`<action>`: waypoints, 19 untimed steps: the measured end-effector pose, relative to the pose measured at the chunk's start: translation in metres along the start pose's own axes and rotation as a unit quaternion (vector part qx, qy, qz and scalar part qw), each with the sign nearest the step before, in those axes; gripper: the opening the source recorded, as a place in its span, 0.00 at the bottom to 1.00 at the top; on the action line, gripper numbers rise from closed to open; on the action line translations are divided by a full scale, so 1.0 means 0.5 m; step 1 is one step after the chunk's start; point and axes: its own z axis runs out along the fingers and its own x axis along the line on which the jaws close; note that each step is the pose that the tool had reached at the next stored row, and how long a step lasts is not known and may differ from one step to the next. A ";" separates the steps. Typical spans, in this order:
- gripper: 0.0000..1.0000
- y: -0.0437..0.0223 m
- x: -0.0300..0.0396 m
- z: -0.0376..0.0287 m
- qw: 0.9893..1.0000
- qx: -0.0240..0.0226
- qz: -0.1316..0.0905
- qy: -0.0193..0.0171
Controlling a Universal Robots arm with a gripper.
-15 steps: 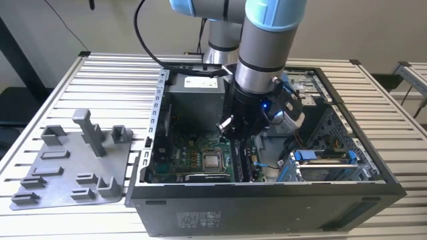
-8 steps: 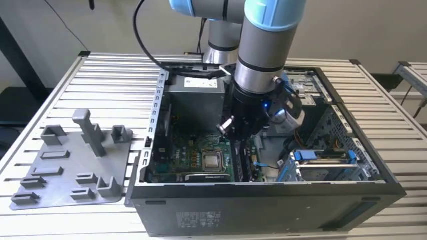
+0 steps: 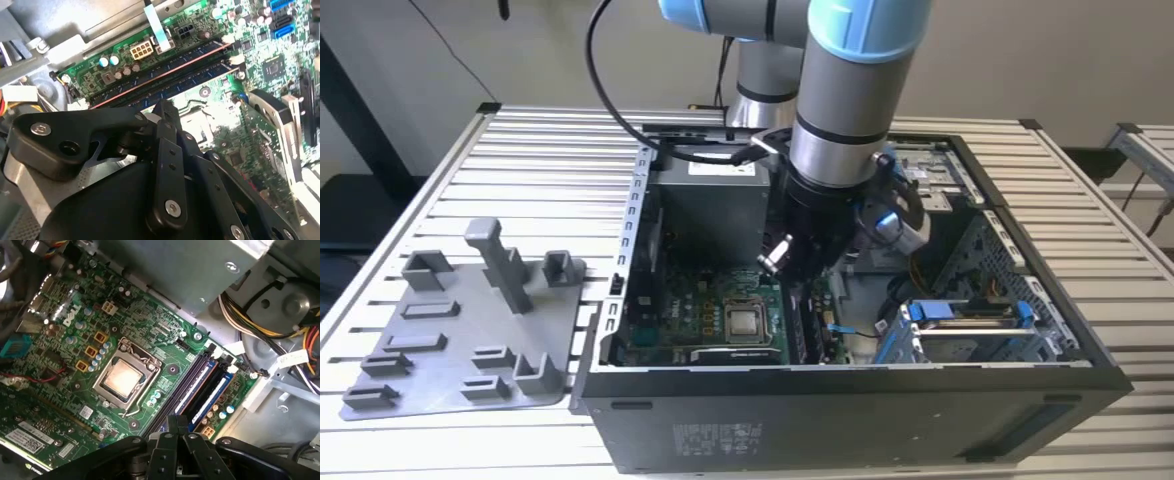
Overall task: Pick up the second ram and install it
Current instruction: 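Press down the second ram until it locks into place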
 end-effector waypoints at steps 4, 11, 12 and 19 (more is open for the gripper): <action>0.11 0.000 0.000 0.000 0.999 0.001 -0.034 -0.001; 0.11 0.000 0.001 0.001 0.995 0.002 -0.098 -0.003; 0.11 0.001 0.001 0.002 0.994 0.002 -0.107 -0.003; 0.11 0.001 0.001 0.003 0.986 0.003 -0.165 -0.005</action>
